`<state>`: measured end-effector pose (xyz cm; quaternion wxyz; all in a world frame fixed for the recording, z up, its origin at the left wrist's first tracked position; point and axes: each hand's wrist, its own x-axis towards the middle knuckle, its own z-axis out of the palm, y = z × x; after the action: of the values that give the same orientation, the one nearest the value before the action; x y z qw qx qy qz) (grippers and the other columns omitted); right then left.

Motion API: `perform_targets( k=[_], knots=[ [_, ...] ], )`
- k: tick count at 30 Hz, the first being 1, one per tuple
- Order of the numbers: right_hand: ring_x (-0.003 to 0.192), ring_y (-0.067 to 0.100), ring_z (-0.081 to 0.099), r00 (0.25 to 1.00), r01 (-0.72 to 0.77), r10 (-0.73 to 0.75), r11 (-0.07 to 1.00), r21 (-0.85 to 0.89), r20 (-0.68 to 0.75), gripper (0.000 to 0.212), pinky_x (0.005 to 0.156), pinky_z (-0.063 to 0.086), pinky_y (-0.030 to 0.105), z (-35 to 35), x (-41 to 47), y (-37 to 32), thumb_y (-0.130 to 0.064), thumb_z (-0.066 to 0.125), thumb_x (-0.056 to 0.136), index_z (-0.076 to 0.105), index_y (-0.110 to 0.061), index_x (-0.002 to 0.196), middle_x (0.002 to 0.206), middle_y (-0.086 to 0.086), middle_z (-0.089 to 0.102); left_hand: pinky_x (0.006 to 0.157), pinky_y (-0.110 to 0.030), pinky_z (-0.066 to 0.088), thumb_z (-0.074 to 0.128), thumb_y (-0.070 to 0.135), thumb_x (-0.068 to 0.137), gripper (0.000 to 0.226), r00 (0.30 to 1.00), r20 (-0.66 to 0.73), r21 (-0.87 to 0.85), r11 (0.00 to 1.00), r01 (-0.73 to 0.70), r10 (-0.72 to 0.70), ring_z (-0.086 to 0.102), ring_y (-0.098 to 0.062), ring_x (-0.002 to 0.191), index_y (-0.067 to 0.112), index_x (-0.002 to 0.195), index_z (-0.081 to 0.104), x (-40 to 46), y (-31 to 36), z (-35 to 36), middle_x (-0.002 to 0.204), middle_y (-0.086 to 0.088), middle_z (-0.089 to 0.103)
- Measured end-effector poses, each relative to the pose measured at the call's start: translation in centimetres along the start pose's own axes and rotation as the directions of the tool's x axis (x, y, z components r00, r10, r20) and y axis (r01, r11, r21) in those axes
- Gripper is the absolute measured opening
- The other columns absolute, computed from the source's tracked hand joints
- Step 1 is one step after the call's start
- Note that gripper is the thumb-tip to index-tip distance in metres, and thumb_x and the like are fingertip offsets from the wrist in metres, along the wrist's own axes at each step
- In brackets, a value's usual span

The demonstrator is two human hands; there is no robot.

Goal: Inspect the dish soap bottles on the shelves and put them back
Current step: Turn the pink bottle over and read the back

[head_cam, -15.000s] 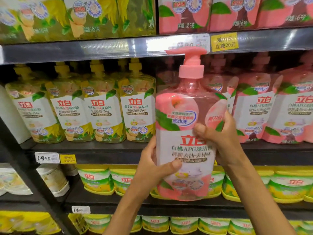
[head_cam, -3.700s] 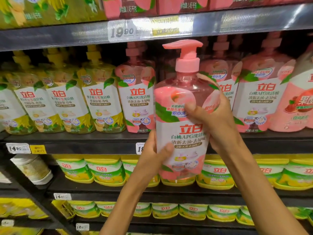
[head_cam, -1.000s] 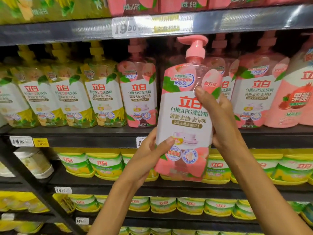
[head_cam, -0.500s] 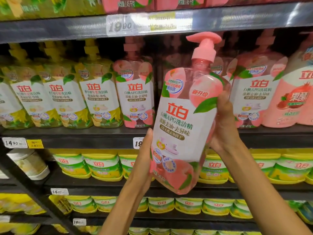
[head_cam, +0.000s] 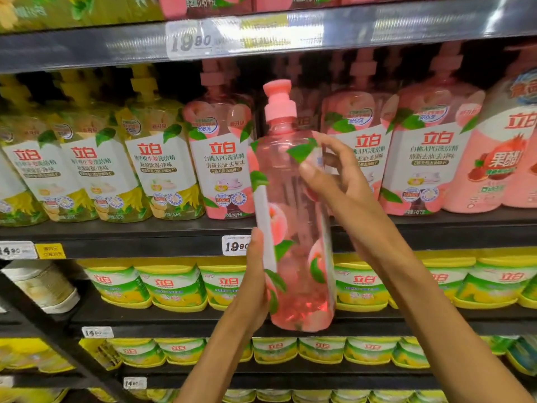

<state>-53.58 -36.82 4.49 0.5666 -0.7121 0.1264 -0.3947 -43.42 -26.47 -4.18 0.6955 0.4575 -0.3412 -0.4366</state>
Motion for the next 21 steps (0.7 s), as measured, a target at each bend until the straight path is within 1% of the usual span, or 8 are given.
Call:
perform_targets(
  k=[3,6,8,11,13,15,19,21],
  knots=[
    [0.102,-0.002,0.064,0.998,-0.016,0.015,1.000,0.013,0.057,0.078,0.084,0.052,0.021,-0.7,0.8,0.5,-0.056,0.070,0.067,0.043,-0.034,0.137,0.121,-0.017,0.062,0.090,-0.034,0.053,0.057,0.082,0.062,0.079,0.990,0.142,-0.109,0.994,0.024,-0.008,0.060,-0.020,0.118,0.029,0.119,0.067,0.2,0.3,-0.5,0.125,-0.004,0.065],
    [0.078,-0.002,0.065,1.000,0.001,-0.004,0.994,0.112,0.026,0.062,0.068,0.051,0.017,-0.2,0.8,1.1,-0.056,0.076,0.060,0.055,-0.028,0.112,0.084,-0.018,0.069,0.100,-0.036,0.049,0.060,0.085,0.055,0.084,0.985,0.164,-0.034,0.998,0.060,-0.054,0.058,-0.019,0.121,0.030,0.117,0.068,0.2,0.3,-1.1,0.126,-0.003,0.065],
    [0.072,-0.002,0.065,0.998,0.046,-0.039,0.982,0.180,-0.045,0.055,0.064,0.051,0.015,-0.3,0.5,1.3,-0.048,0.073,0.064,0.055,-0.025,0.110,0.078,-0.017,0.069,0.109,-0.044,0.039,0.053,0.087,0.059,0.092,0.991,0.124,0.037,0.998,0.050,-0.054,0.053,-0.019,0.126,0.029,0.131,0.058,0.3,0.9,-1.5,0.134,-0.003,0.059],
    [0.084,0.004,0.069,0.980,0.124,-0.107,0.988,0.094,-0.169,0.080,0.071,0.055,0.020,-0.3,0.2,1.1,-0.043,0.077,0.064,0.046,-0.015,0.131,0.090,-0.013,0.071,0.109,-0.040,0.038,0.040,0.078,0.078,0.073,0.995,0.062,0.229,0.969,-0.091,0.078,0.050,-0.013,0.129,0.036,0.138,0.044,0.9,1.9,-1.3,0.145,0.004,0.048],
    [0.097,0.011,0.070,0.965,0.165,-0.159,0.986,0.013,-0.210,0.092,0.081,0.057,0.028,0.3,0.0,1.0,-0.042,0.081,0.061,0.039,-0.018,0.140,0.108,-0.004,0.069,0.090,-0.025,0.050,0.048,0.069,0.081,0.059,0.992,0.040,0.329,0.936,-0.127,0.120,0.063,-0.008,0.108,0.034,0.129,0.047,1.0,2.2,-0.6,0.134,0.004,0.059],
    [0.105,0.014,0.068,0.962,0.156,-0.153,0.988,-0.004,-0.226,0.096,0.089,0.057,0.036,0.7,-0.3,1.1,-0.044,0.083,0.061,0.035,-0.026,0.142,0.119,0.002,0.065,0.077,-0.016,0.052,0.066,0.073,0.063,0.090,0.980,0.026,0.368,0.909,-0.194,0.198,0.067,-0.006,0.101,0.021,0.133,0.043,1.0,1.7,-0.2,0.116,0.011,0.069],
    [0.131,0.023,0.051,0.990,0.057,-0.044,0.994,0.093,-0.137,0.082,0.107,0.043,0.049,-0.3,-0.2,0.8,-0.072,0.072,0.062,0.047,-0.042,0.133,0.143,0.005,0.050,0.089,-0.034,0.054,0.071,0.080,0.045,0.103,0.982,0.003,0.253,0.950,-0.182,0.188,0.066,-0.017,0.108,0.016,0.124,0.055,0.9,1.1,-0.3,0.114,0.002,0.071],
    [0.131,0.019,0.050,0.994,0.015,-0.005,0.995,0.100,-0.107,0.073,0.109,0.042,0.048,-0.6,0.1,0.5,-0.071,0.066,0.065,0.050,-0.042,0.130,0.145,0.005,0.049,0.094,-0.040,0.050,0.070,0.082,0.044,0.100,0.991,0.009,0.181,0.975,-0.132,0.132,0.065,-0.019,0.111,0.019,0.121,0.060,0.5,0.7,-0.4,0.117,-0.001,0.070]
  ],
)
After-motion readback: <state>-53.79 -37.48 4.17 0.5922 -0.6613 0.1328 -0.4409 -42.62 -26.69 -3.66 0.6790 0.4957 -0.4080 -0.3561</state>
